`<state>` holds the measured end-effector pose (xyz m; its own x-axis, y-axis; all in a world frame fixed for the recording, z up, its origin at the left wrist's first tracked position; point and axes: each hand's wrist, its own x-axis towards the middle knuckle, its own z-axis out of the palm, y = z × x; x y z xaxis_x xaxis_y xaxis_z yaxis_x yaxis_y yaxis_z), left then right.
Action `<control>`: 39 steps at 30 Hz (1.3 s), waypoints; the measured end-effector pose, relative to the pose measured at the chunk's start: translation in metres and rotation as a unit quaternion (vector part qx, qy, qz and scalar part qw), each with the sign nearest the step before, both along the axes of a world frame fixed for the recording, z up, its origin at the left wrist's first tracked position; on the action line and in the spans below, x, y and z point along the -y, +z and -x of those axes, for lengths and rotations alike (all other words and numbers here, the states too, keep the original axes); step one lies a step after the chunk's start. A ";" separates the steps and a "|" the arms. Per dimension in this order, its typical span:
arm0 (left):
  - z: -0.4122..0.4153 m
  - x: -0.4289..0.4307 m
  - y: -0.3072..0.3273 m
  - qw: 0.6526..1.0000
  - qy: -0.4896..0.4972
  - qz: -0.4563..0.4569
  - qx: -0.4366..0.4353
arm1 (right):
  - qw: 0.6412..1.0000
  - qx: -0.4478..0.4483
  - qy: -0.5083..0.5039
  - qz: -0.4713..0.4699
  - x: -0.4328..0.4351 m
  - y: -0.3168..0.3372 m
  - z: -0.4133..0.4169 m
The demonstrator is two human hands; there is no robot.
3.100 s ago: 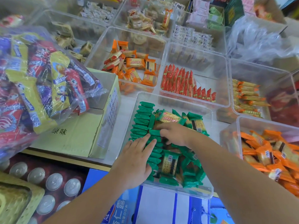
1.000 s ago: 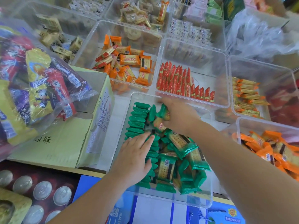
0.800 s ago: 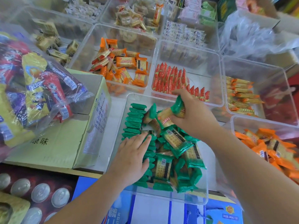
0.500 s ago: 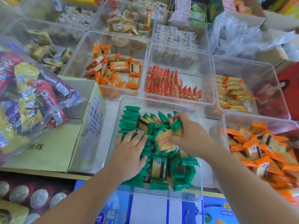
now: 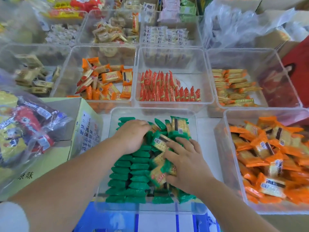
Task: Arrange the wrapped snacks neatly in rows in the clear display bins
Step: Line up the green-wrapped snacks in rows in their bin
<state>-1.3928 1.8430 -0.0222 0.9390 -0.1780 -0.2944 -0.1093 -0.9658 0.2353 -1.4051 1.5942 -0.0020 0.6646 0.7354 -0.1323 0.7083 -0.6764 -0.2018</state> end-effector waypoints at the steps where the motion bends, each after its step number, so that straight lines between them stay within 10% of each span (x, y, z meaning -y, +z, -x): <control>1: -0.006 0.001 0.000 1.000 -0.018 -0.016 -0.006 | 1.000 0.004 0.009 -0.001 0.003 -0.001 -0.001; 13: -0.045 0.010 -0.018 0.987 -0.069 -0.065 -0.131 | 0.997 -0.049 -0.023 -0.058 0.014 -0.008 -0.007; 39: -0.058 0.014 -0.019 0.980 -0.123 -0.103 -0.118 | 0.993 -0.059 -0.046 -0.092 0.017 -0.015 -0.007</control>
<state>-1.3350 1.8290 -0.0412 0.7761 -0.3055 -0.5516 -0.3116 -0.9463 0.0857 -1.3980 1.5775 -0.0172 0.7173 0.6920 -0.0818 0.6098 -0.6802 -0.4067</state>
